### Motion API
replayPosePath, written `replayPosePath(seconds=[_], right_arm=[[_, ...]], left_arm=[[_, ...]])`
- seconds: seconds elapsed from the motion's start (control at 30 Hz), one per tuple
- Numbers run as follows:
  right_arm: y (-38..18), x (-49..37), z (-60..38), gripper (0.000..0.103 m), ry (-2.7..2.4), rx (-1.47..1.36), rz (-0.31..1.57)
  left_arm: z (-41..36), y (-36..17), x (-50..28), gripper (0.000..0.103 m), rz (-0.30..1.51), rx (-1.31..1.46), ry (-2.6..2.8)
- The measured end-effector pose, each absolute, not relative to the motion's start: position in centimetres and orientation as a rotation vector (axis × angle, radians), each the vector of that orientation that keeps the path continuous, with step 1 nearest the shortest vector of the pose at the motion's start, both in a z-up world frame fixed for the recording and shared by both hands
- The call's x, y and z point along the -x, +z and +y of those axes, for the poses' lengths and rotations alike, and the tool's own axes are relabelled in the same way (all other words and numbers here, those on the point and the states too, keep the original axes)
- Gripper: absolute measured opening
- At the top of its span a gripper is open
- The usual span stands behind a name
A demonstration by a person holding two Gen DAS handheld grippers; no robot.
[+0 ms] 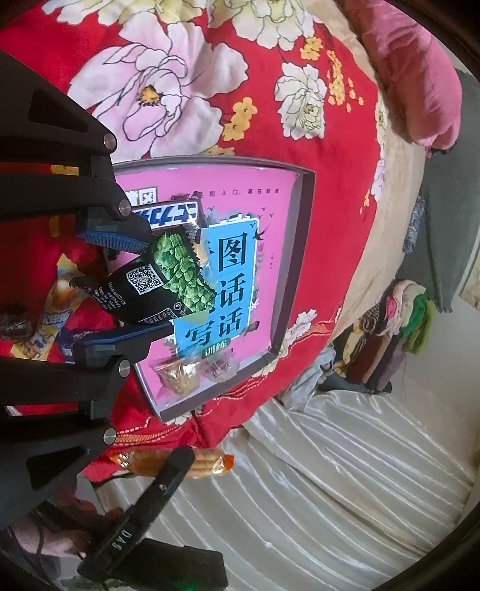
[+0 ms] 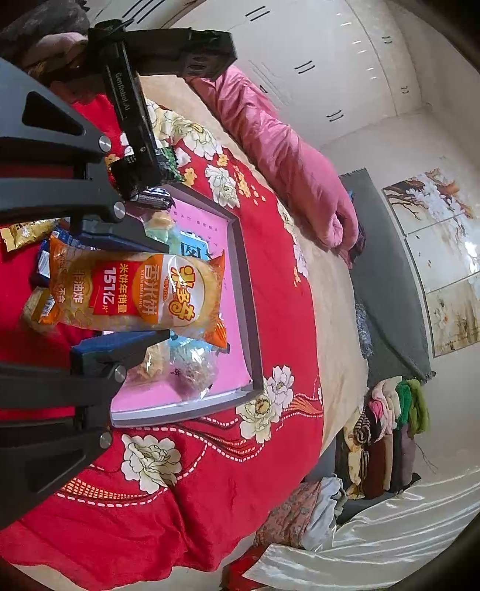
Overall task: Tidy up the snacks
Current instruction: 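Carry the seaweed pack and rice cake bag over the tray, then lower the seaweed pack with the left tool while the right tool lowers the rice cake bag onto the book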
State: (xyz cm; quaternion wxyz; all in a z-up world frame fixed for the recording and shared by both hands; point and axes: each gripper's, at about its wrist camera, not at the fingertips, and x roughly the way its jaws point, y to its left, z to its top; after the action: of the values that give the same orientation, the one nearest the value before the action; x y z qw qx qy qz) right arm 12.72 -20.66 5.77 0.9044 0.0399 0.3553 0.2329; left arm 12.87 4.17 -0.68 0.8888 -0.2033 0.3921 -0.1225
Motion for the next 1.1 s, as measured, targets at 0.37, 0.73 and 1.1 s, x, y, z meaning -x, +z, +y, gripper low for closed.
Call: replayPosePath(seconds=[0.37, 0.73, 1.1], right_arm=[[6.0, -13.8, -22.1, 0.038, 0.441, -0.112, 0.708], [6.2, -15.3, -23.2, 0.038, 0.402, -0.13, 0.689], [5.1, -16.1, -21.7, 0.038, 0.433, -0.127, 0.718]], left_arm=[[3.4, -1.2, -14.0, 0.037, 0.814, 0.404, -0.275], [3.1, -1.4, -14.4, 0.027, 0.803, 0.389, -0.281], [2.6, -3.4, -15.4, 0.024, 0.865, 0.389, -0.278]])
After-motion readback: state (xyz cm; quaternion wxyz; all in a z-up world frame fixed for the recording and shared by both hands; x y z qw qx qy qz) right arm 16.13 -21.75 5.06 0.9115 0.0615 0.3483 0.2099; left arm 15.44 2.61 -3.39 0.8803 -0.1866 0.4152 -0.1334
